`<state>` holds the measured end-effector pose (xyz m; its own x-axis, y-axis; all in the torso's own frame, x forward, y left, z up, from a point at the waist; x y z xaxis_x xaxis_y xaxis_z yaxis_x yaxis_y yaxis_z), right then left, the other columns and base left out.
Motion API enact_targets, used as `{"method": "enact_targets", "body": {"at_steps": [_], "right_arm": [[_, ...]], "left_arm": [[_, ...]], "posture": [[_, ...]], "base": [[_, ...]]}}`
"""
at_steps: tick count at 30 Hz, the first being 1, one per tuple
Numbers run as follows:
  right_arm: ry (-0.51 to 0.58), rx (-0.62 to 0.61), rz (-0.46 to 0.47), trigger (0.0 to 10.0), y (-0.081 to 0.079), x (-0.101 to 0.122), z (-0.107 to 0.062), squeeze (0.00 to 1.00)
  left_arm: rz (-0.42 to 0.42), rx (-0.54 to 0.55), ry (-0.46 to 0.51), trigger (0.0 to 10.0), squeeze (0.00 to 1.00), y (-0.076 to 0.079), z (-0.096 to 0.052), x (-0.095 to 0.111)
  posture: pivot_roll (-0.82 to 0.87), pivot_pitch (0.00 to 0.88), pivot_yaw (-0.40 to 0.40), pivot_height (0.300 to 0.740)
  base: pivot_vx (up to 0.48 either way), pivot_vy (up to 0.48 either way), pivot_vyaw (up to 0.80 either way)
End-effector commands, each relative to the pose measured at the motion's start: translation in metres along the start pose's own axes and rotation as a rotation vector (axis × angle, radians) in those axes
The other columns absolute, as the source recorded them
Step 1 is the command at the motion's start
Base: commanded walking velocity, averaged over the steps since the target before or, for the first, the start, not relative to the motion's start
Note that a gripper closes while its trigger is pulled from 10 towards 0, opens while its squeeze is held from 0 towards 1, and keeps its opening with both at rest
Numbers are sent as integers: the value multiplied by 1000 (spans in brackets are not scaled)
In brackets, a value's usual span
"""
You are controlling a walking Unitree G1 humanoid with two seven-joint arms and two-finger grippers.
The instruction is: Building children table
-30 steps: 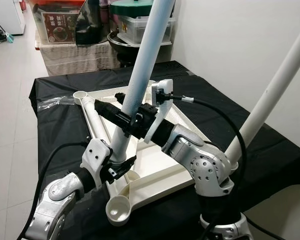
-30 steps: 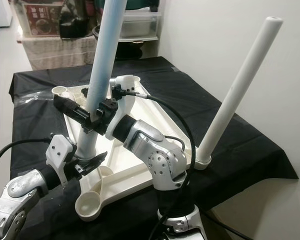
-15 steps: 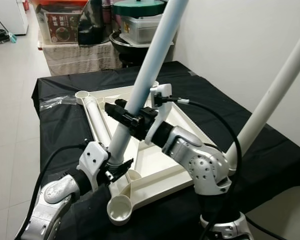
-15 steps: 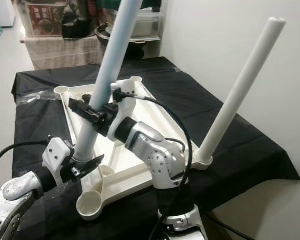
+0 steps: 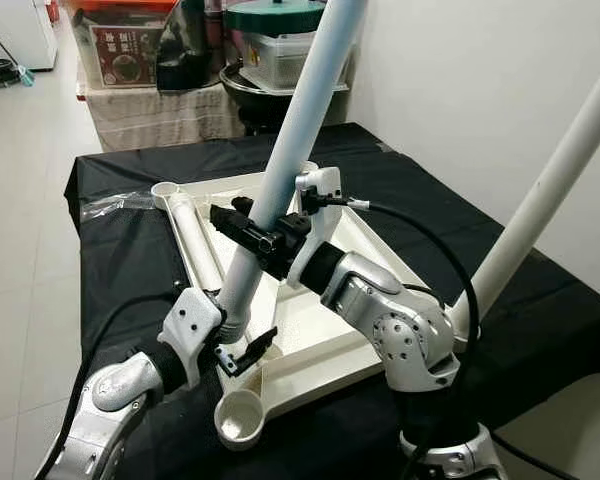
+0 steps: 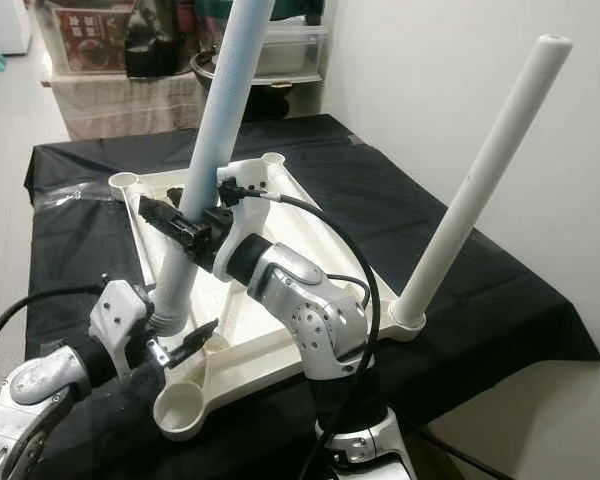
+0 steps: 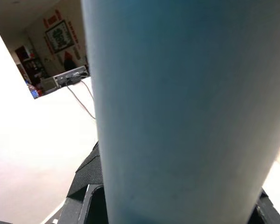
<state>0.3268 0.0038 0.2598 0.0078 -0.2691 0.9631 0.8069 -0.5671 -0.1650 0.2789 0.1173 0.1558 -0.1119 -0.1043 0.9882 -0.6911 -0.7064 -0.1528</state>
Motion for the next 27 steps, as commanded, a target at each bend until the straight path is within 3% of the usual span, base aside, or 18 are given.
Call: {"method": "enact_targets", "body": {"at_steps": [1,3,4,6,8,9,10,13,14,15,16,21,27], "right_arm": [[67,-69,-55,0,15,17,0,0],[86,-164,-108,0,39,27,-3,0],[86,-164,-108,0,39,27,-3,0],[109,-294,-170,0,67,41,-10,0],[109,-294,-170,0,67,41,-10,0],[122,-345,-184,0,79,47,-13,0],[131,-412,-221,0,91,54,-19,0],[131,-466,-254,0,102,58,-24,0],[123,-505,-266,0,110,60,-29,0],[109,-527,-279,5882,115,59,-32,0],[93,-537,-273,10000,117,55,-34,0],[82,-534,-260,10000,115,48,-35,0],[90,-457,-228,10000,95,31,-30,0]], "left_arm": [[-3,-31,19,10000,1000,7,1,2],[-17,44,38,10000,1000,-2,0,7],[-17,44,38,10000,1000,-2,0,7],[-43,112,76,10000,1000,-8,-3,14],[-43,112,76,10000,1000,-8,-3,14],[-52,146,95,10000,1000,-11,-4,17],[-53,214,101,10000,0,-17,-4,18],[-62,292,109,10000,0,-25,-6,18],[-77,376,115,10000,0,-32,-9,17],[-95,428,116,10000,0,-35,-12,14],[-115,470,124,10000,0,-37,-16,13],[-128,502,139,10000,0,-38,-19,14],[-94,518,133,10000,0,-35,-17,17]], "posture": [[114,0,-72,740],[120,0,-72,740],[120,0,-72,740],[122,0,-77,740],[122,0,-77,740],[125,0,-79,740],[126,0,-80,740],[128,0,-82,740],[129,0,-84,740],[132,0,-88,740],[132,0,-88,740],[134,0,-90,740],[134,0,-83,740]], "base": [[0,0,0],[0,0,0],[0,0,0],[0,0,0],[0,0,0],[0,0,0],[0,0,0],[0,0,0],[0,0,0],[0,0,0],[0,0,0],[0,0,0],[0,0,0]]}}
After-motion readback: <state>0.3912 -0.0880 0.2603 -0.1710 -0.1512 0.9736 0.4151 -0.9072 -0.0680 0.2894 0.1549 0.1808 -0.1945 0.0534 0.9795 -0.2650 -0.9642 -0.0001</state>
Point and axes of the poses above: a point about 5 cm out from each wrist's last joint towards the gripper, its own z axis pointing out of the wrist towards the gripper, its own x axis along the axis of the wrist's last joint, y = z × x, the point moved 4 cm from there along z, pointing out of the wrist towards the gripper, and after that the axes turned 6 degrees about -z, right-handed, at the moved point
